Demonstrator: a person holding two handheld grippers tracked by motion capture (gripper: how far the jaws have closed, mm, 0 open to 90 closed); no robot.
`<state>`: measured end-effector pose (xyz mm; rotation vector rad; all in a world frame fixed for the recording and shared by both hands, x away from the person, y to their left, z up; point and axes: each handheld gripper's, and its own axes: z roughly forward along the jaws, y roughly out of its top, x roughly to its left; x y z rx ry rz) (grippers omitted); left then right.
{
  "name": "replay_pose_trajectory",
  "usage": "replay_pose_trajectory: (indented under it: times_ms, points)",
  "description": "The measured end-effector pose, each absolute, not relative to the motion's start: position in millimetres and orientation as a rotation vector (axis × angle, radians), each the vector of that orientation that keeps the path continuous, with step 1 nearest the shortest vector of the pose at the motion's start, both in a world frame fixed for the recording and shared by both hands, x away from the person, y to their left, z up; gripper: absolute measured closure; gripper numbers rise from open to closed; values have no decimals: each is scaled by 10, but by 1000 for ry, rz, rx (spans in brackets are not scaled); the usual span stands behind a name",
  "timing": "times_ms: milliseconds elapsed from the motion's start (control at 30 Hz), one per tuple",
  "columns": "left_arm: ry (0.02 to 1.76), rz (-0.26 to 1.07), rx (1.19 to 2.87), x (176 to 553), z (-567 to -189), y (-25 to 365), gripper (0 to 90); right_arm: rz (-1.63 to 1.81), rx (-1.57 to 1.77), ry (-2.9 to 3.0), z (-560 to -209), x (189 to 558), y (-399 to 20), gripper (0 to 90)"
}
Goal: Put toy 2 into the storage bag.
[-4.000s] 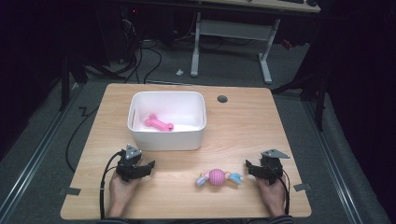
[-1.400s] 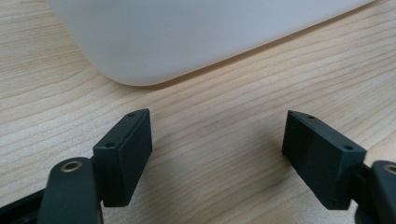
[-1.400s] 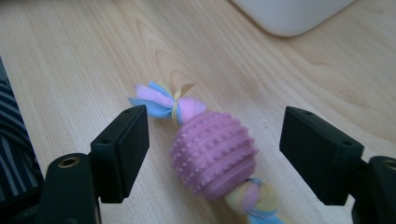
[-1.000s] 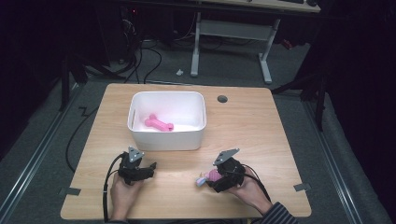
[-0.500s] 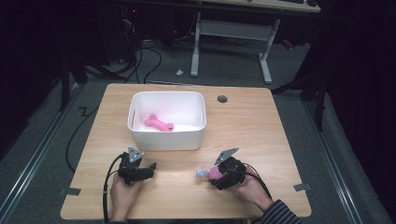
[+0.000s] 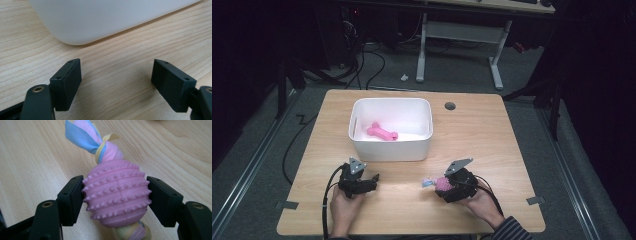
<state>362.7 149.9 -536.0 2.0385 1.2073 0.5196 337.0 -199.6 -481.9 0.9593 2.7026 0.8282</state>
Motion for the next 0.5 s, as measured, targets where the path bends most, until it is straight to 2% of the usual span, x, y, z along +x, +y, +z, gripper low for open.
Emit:
replay_pose_trajectory:
  times_ms: [500]
  points:
    - [1211, 517, 2034, 3630, -5362, 1503, 240, 955, 967, 2707, -4572, 3436, -2094, 333]
